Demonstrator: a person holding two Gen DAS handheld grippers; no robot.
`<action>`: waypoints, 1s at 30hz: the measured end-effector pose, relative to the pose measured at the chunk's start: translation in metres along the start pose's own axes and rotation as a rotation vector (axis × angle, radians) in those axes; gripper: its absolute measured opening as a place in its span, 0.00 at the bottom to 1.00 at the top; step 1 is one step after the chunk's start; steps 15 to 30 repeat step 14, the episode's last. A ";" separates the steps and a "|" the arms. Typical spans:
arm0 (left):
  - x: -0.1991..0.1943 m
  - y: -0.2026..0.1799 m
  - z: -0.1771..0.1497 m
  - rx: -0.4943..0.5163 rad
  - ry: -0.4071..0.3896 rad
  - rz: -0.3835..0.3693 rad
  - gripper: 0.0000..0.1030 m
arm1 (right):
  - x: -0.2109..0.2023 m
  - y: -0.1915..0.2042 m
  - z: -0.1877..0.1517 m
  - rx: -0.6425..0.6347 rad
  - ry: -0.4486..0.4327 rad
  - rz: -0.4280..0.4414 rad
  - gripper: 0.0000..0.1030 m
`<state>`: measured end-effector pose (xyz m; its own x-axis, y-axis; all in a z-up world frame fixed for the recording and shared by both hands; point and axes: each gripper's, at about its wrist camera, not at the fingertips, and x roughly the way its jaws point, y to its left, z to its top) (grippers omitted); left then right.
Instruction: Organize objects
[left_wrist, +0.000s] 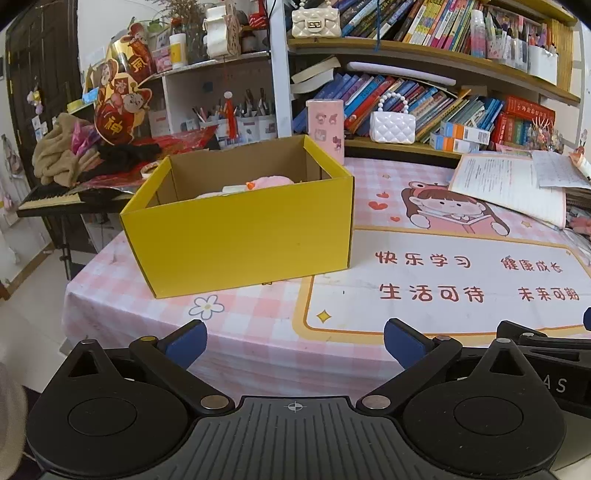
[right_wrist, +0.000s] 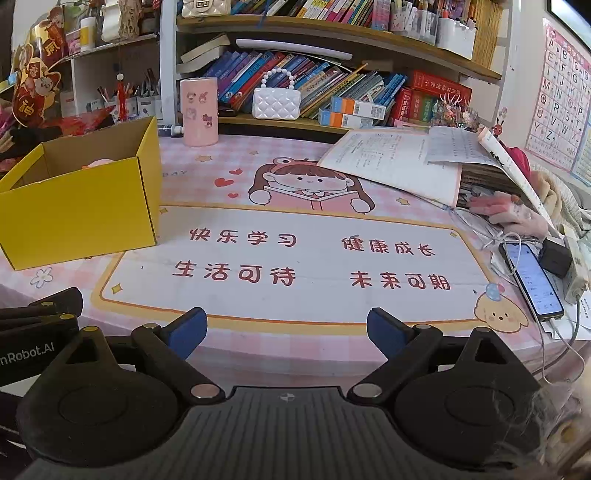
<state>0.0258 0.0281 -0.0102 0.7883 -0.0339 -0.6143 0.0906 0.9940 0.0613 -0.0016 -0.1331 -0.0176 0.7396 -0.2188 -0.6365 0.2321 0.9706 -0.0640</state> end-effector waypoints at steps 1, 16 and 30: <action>0.000 -0.001 0.000 0.003 -0.001 0.002 1.00 | 0.000 0.000 0.000 0.001 0.002 -0.001 0.91; 0.009 -0.010 0.001 -0.023 0.020 0.029 1.00 | 0.012 -0.004 0.003 -0.033 0.024 0.004 0.91; 0.009 -0.010 0.001 -0.023 0.020 0.029 1.00 | 0.012 -0.004 0.003 -0.033 0.024 0.004 0.91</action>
